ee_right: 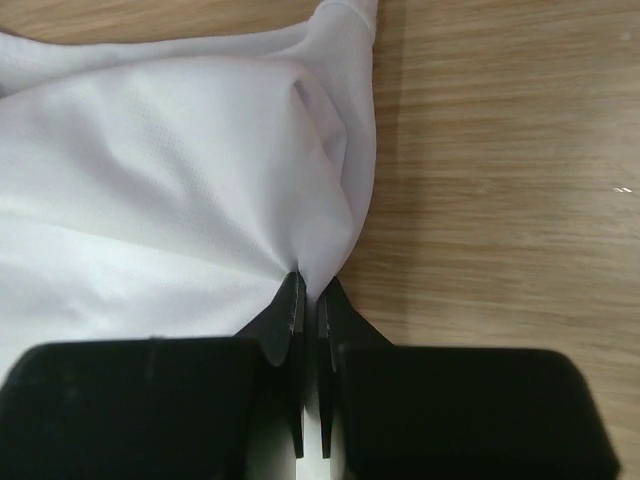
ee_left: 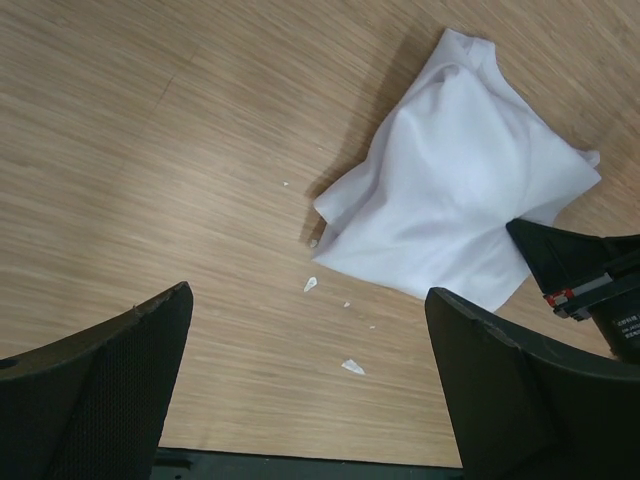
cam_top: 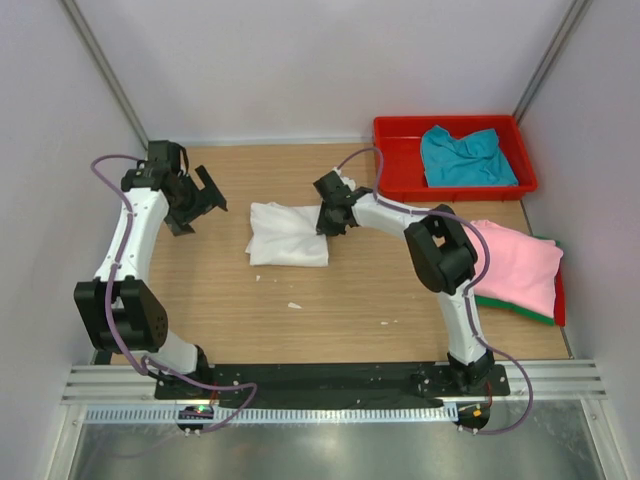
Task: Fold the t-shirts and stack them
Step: Neatly place the folded tshirt to the corner
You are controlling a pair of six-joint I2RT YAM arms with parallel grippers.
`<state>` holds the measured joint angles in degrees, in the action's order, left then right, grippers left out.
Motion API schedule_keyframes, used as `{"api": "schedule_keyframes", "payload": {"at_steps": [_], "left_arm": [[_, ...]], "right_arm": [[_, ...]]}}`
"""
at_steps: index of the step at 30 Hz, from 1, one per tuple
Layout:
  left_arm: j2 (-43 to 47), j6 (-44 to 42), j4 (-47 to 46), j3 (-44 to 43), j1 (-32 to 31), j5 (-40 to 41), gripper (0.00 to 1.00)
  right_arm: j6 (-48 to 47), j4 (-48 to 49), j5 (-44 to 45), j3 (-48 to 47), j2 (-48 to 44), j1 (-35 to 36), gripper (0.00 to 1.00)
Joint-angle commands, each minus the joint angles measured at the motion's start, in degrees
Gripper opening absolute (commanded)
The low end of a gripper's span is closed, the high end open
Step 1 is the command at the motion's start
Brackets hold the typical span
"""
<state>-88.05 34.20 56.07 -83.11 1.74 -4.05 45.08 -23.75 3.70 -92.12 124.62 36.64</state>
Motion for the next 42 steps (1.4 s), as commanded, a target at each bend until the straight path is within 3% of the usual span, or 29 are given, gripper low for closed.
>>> {"api": "schedule_keyframes", "payload": {"at_steps": [1,6,11,18,29,37,42], "left_arm": [[3.2,-0.7,0.4,-2.3,0.5,-2.7,1.0],[3.9,-2.3,0.4,-3.9,0.6,-2.8,1.0],[3.9,-3.0,1.0,-5.7,0.8,-2.1,1.0],[2.3,-3.4,2.3,-8.3,0.9,-2.9,1.0],[1.7,-4.0,2.0,-8.0,0.9,-2.2,1.0],[0.5,-3.8,1.1,-6.5,1.0,-3.2,1.0],[0.2,-4.0,1.0,-5.9,1.0,-3.1,1.0]], "right_arm": [[-5.1,-12.8,7.4,0.6,-4.5,0.2,0.01],[-11.0,-21.3,9.7,5.2,-13.8,0.1,0.01],[-12.7,-33.5,20.3,8.0,-21.8,-0.7,0.01],[-13.3,-40.2,27.0,11.3,-29.7,-8.6,0.01],[-23.5,-45.6,33.6,9.6,-36.8,-19.4,0.01],[-23.2,-52.9,37.6,3.8,-36.9,-20.6,0.01],[-27.3,-52.2,38.9,3.5,-37.6,-23.3,0.01]]}}
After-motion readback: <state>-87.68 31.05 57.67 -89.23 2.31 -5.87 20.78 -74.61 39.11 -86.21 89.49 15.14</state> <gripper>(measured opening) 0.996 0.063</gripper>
